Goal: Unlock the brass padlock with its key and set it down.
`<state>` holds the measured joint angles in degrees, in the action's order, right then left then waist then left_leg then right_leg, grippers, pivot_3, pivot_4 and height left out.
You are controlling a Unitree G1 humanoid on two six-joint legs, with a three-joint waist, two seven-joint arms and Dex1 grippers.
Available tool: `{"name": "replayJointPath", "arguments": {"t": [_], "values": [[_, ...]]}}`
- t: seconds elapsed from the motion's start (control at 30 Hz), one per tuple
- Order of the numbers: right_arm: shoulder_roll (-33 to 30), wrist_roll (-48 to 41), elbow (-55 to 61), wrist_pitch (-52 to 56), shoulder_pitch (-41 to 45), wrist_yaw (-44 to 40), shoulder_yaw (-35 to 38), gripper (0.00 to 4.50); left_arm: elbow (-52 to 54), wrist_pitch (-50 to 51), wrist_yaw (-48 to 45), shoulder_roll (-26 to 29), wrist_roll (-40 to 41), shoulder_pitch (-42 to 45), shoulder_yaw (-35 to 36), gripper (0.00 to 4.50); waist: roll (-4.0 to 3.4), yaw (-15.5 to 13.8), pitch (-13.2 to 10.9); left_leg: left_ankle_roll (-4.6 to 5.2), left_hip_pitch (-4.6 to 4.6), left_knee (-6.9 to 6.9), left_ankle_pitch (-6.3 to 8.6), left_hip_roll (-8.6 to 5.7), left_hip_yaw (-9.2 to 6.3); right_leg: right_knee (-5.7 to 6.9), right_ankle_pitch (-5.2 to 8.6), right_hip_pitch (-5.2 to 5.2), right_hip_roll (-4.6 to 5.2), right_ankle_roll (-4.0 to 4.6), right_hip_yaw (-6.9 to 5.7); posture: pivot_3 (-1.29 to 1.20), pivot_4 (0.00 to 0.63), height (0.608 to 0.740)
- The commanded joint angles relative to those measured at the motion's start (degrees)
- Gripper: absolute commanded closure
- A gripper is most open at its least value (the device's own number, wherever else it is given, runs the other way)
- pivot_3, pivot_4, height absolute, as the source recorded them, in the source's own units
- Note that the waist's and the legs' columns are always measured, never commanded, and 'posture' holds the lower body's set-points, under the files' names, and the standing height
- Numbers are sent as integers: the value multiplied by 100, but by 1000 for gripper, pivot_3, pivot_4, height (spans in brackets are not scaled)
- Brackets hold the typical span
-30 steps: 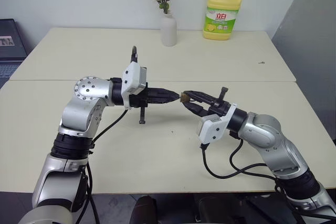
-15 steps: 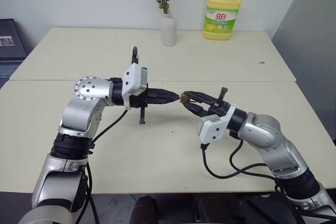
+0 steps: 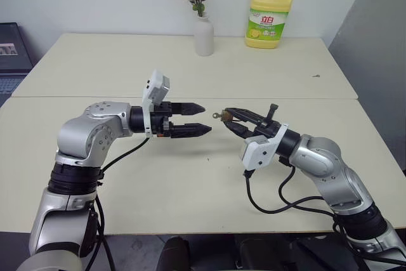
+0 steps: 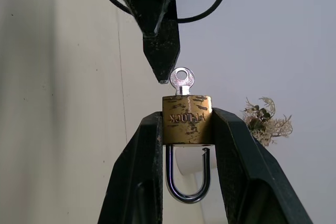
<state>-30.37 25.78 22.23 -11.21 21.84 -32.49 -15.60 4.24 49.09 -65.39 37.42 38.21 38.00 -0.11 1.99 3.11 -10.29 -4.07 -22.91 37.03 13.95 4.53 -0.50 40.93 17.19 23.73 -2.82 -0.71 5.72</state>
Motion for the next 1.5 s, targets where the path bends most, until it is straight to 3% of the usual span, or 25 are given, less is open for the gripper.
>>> {"name": "replayJointPath", "arguments": {"t": [0.03, 0.77, 0.93, 1.2, 1.5], "values": [[-10, -40, 145, -72, 129, 2, 94, 3566, 219, 476, 354, -167, 407, 251, 219, 694, 0, -4, 0, 0, 0, 1, 0, 0, -2, 0, 0, 0, 0, 0, -1, 0, 150, 740], [38, -31, 171, -39, 202, -75, 38, 3566, -29, 145, 485, -494, 149, 498, -202, 694, 0, -3, 0, -1, 3, 2, -1, -3, -16, -1, -5, -9, 0, 9, -9, 0, 150, 740], [55, -24, 194, -28, 201, -100, 35, 3566, -85, 110, 444, -518, 110, 507, -195, 1924, 0, -4, 0, -2, 3, 2, -1, -3, -16, -1, -5, -9, 0, 9, -10, 0, 150, 740], [61, 10, 200, -46, 223, -100, 5, 3566, -167, 25, 304, -494, 32, 545, -277, 4358, 0, -2, 0, -2, 3, 2, -1, -4, -17, -3, -5, -10, 0, 9, -10, 0, 150, 740], [78, 26, 164, -93, 260, -98, -47, 3566, -146, 61, 273, -513, 23, 525, -289, 4348, 0, -3, 0, -2, 3, 2, -1, -4, -18, -3, -4, -10, 0, 7, -11, 0, 150, 740]]}}
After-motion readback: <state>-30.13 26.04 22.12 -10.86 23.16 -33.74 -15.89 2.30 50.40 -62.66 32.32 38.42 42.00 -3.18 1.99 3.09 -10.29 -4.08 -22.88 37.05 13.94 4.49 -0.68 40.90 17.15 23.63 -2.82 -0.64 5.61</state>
